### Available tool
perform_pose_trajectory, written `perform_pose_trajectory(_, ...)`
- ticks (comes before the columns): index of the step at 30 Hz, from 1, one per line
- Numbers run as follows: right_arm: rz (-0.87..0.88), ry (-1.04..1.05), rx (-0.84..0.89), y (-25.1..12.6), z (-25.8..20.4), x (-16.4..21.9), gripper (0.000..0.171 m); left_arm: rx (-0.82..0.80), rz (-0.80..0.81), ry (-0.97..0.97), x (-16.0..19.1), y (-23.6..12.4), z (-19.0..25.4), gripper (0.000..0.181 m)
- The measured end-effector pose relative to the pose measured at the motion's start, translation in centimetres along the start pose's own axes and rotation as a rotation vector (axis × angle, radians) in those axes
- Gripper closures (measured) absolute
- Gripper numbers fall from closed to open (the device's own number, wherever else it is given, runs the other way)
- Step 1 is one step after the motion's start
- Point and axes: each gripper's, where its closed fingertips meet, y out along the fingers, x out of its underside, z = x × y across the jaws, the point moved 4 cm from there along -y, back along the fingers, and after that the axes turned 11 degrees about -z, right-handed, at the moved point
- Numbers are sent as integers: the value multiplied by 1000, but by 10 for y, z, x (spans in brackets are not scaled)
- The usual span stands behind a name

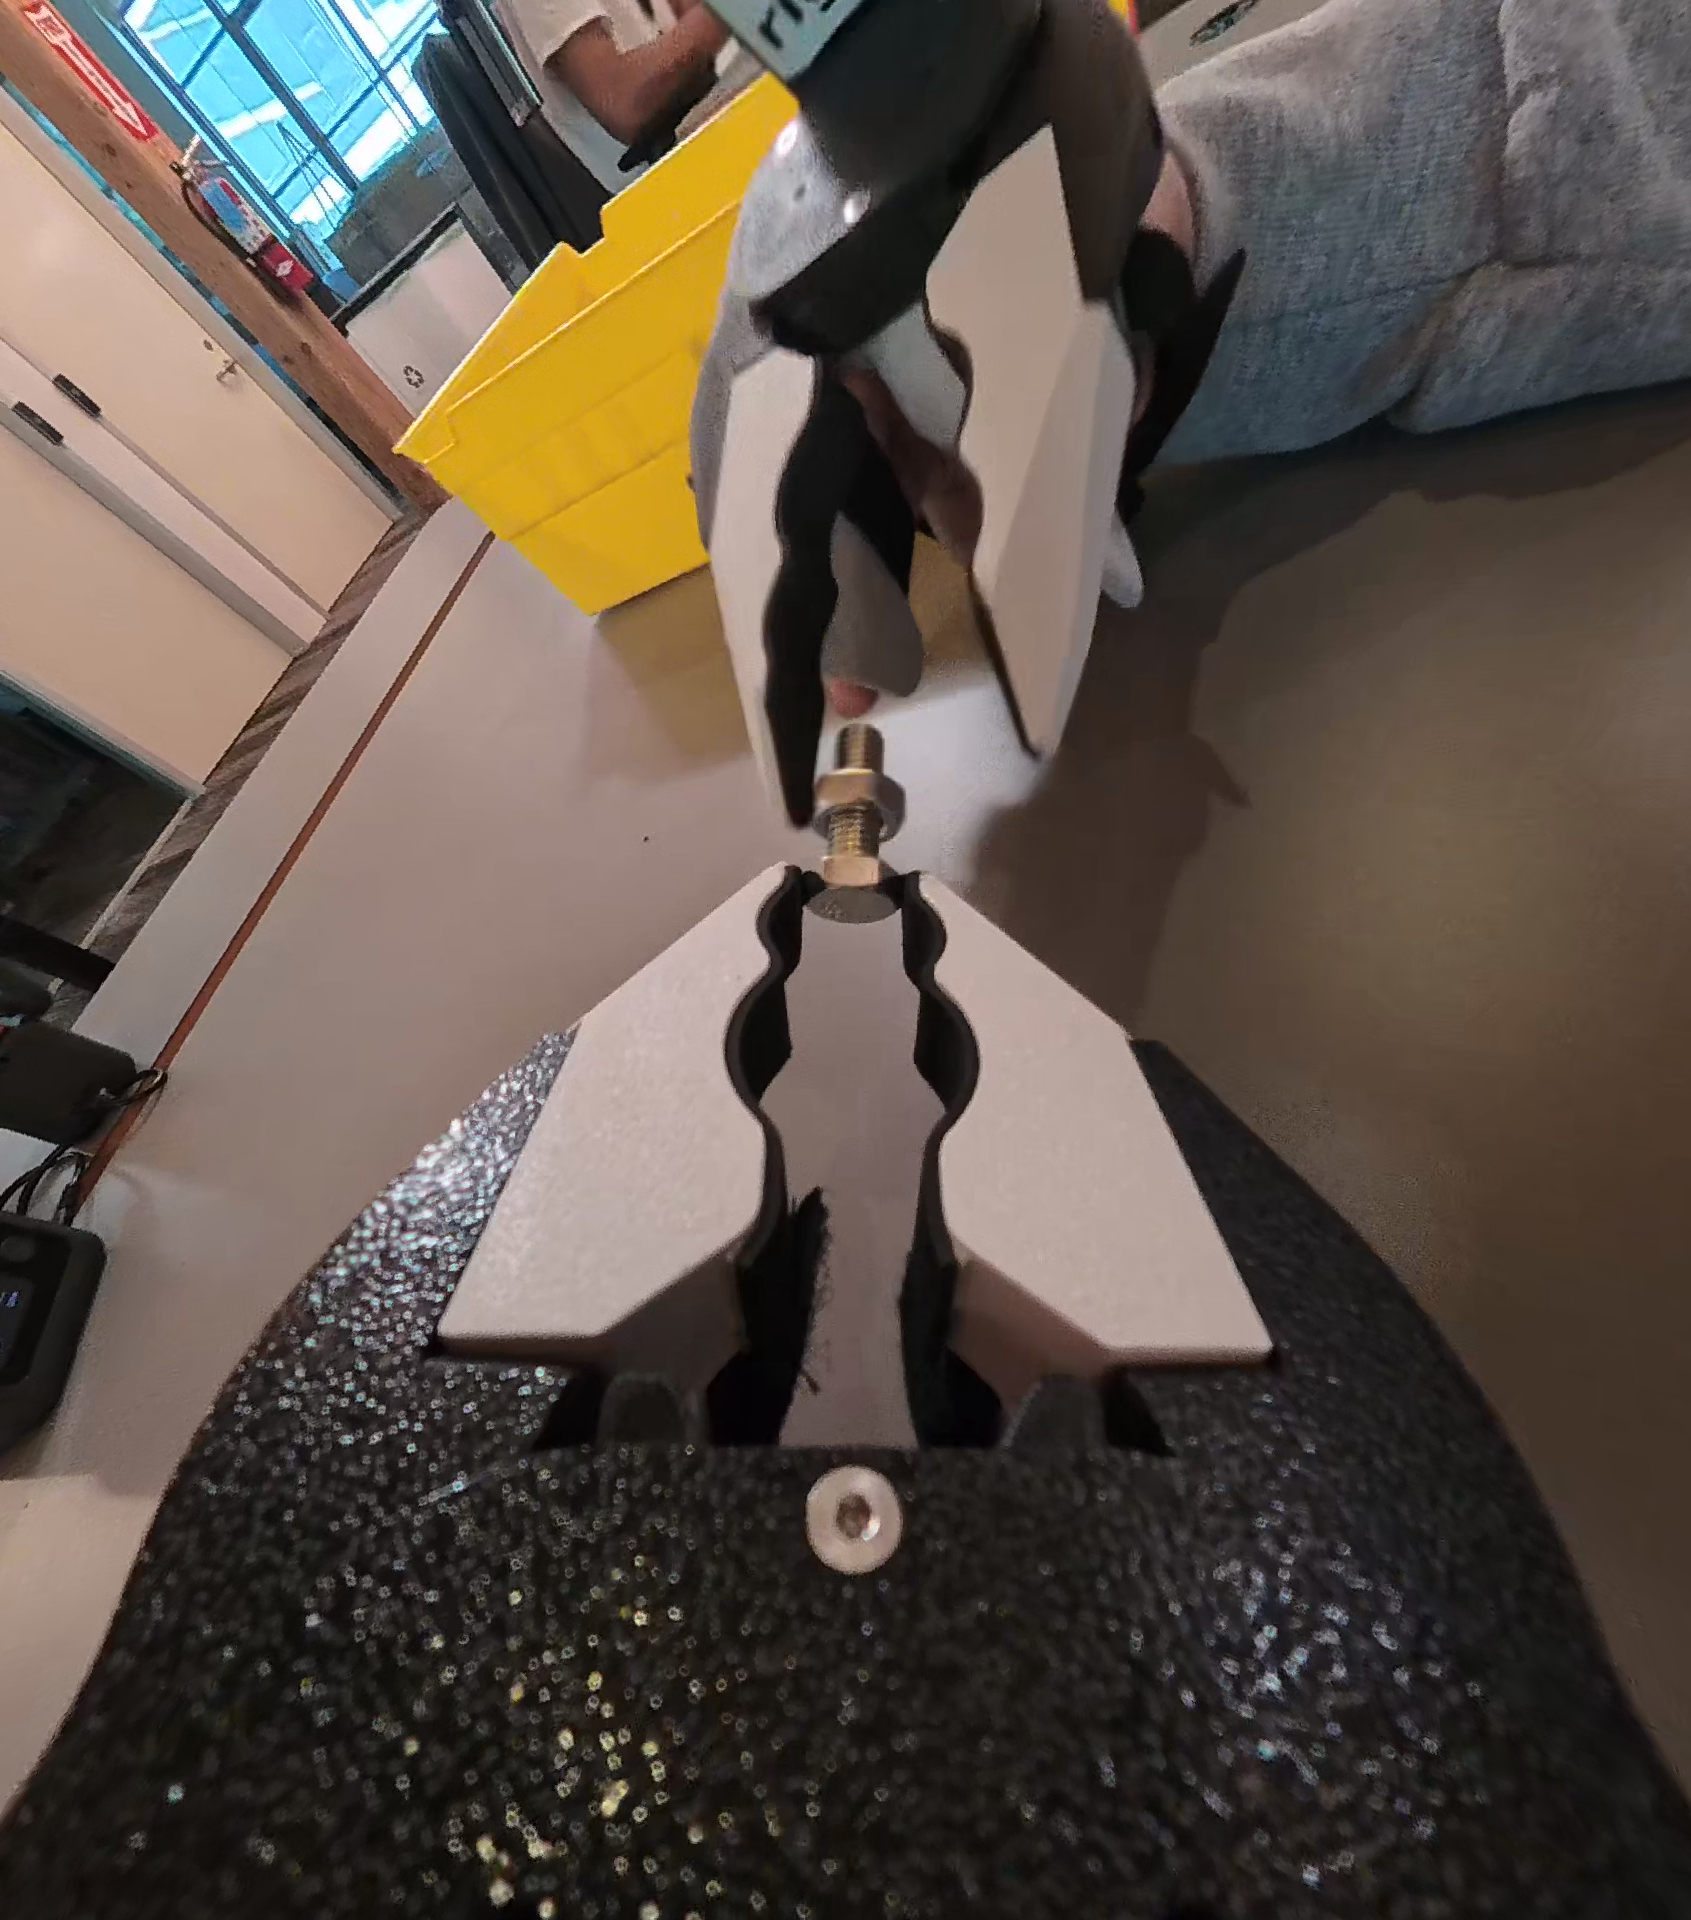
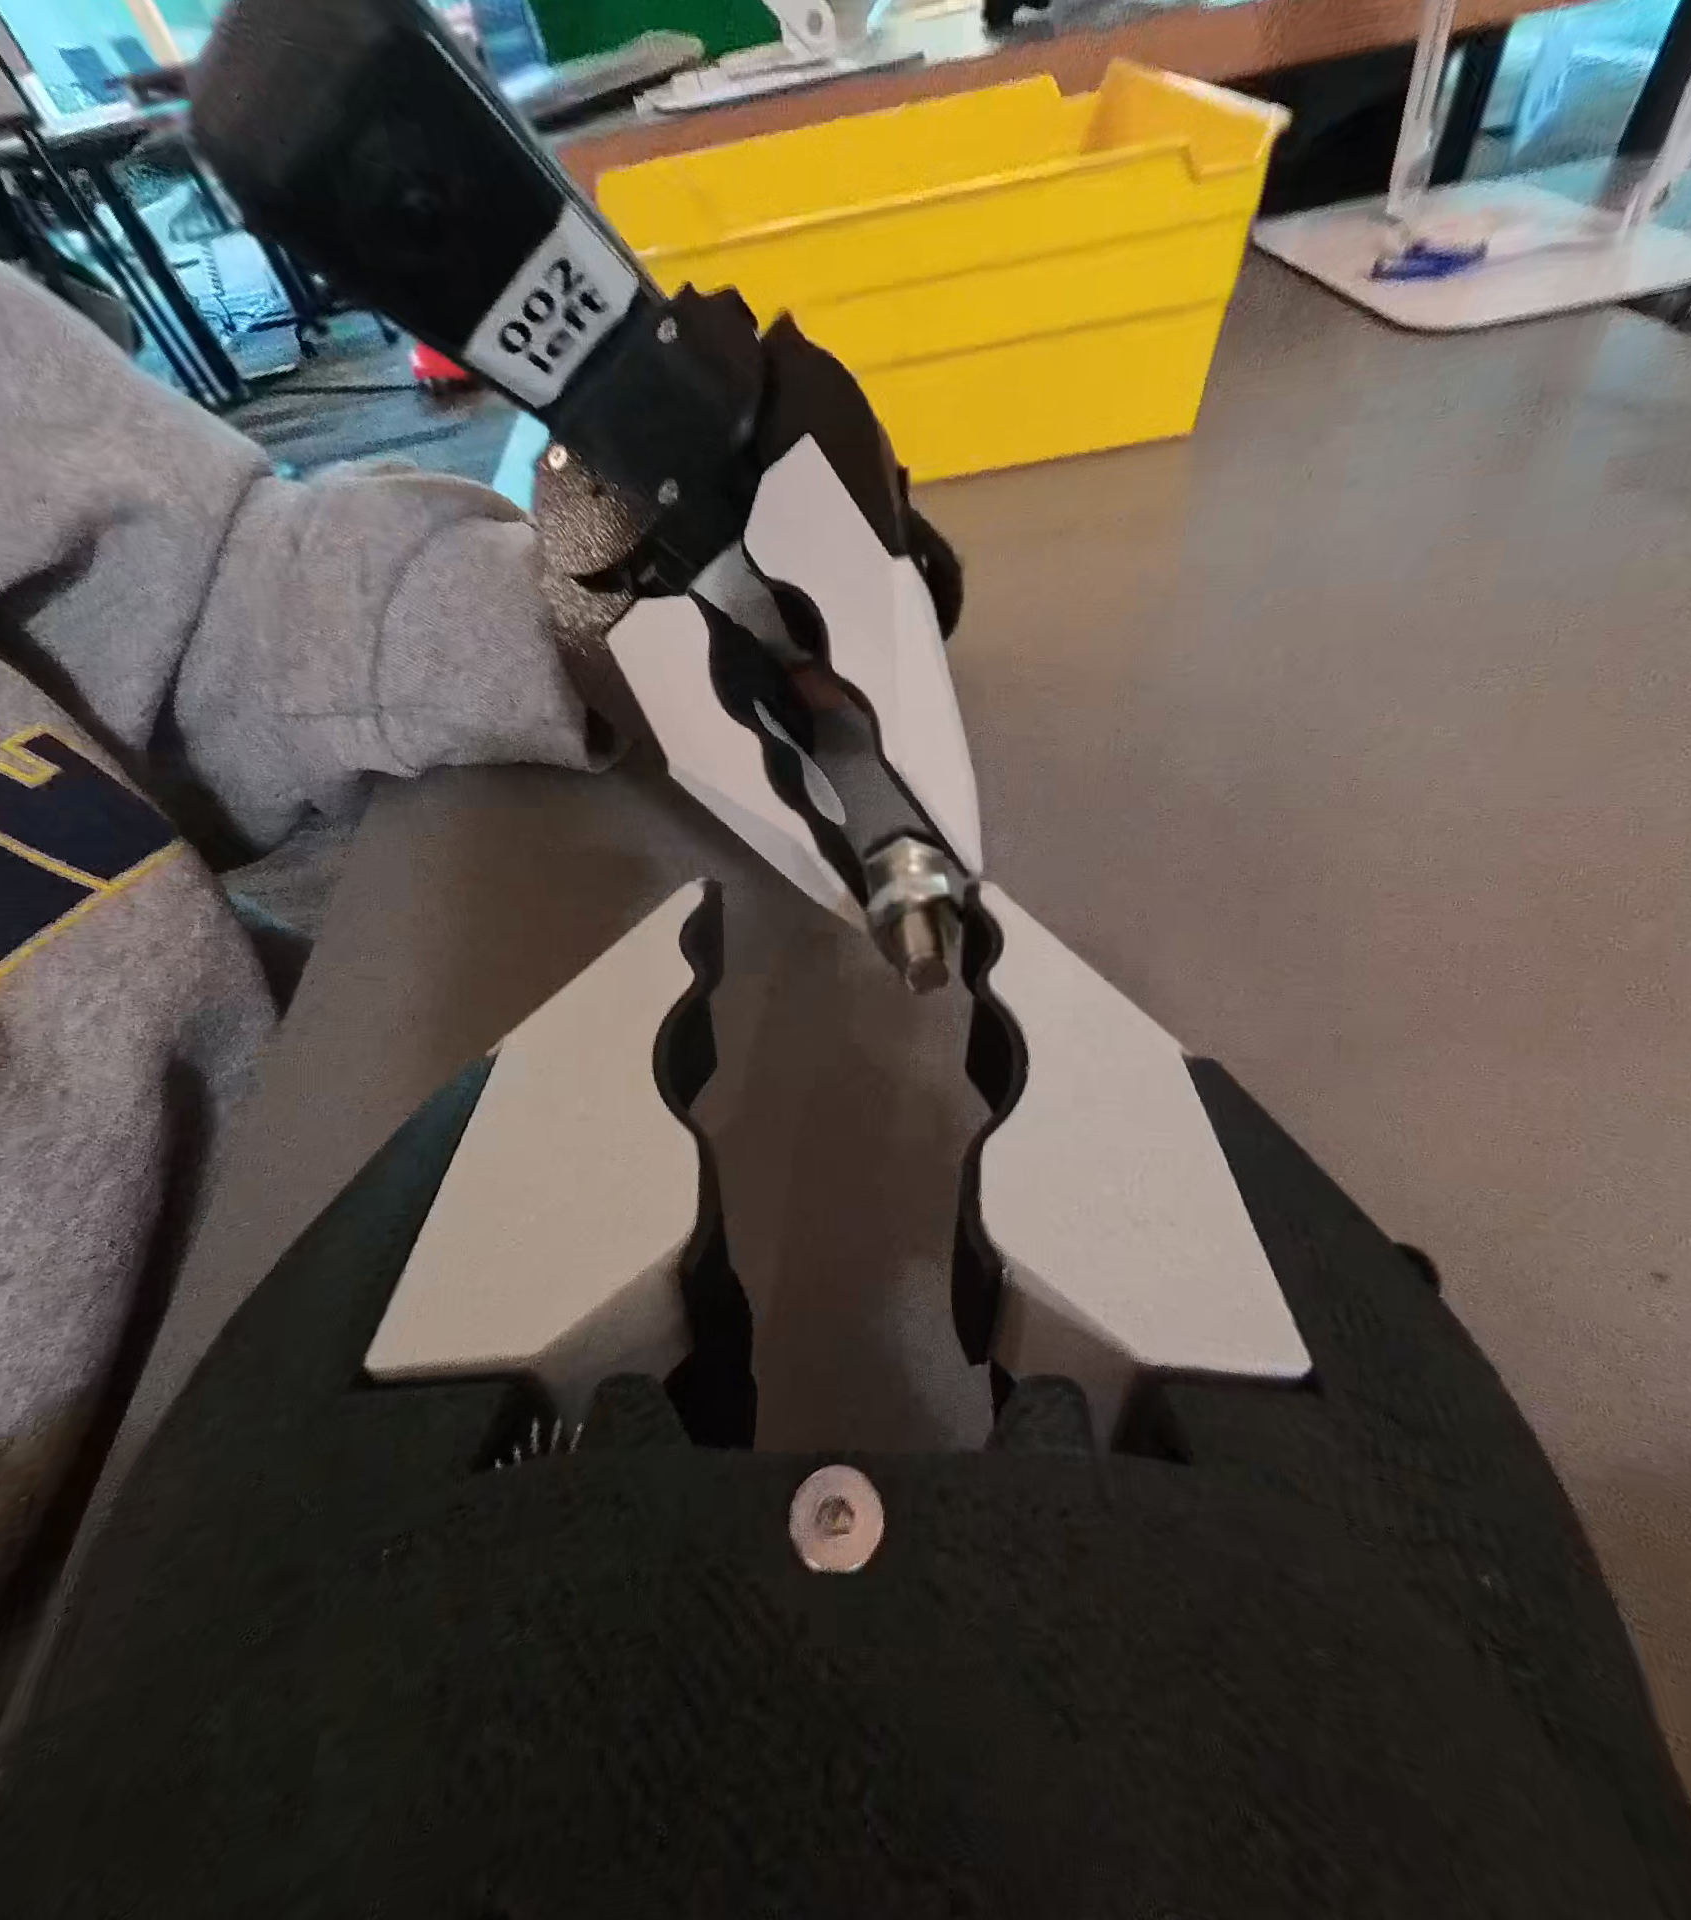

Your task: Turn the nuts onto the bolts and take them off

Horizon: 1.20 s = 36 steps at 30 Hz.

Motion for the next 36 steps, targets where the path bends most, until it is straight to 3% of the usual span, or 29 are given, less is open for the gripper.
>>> perform_pose_trajectory(1,53,-48,-36,-3,-8,-8,133,-7,-10,1,1,1,0,165)
perform_pose_trajectory(3,176,-67,-95,-13,-18,-23,135,-5,-20,3,2,2,0,165)
perform_pose_trajectory(6,31,29,33,-12,7,-2,128,-10,-14,0,1,1,-1,165)
perform_pose_trajectory(11,-120,96,-3,4,10,13,125,-12,-6,-6,1,0,-2,165)
perform_pose_trajectory(15,-66,33,-18,8,2,4,121,-8,0,-7,1,0,-1,164)
perform_pose_trajectory(19,98,-19,-78,-3,-9,-15,123,-5,52,-30,-5,-3,-2,165)
perform_pose_trajectory(27,-87,82,-8,5,9,9,127,-4,-4,-5,0,2,0,165)
perform_pose_trajectory(36,56,-90,3,3,-7,-13,126,-7,-70,38,6,8,3,165)
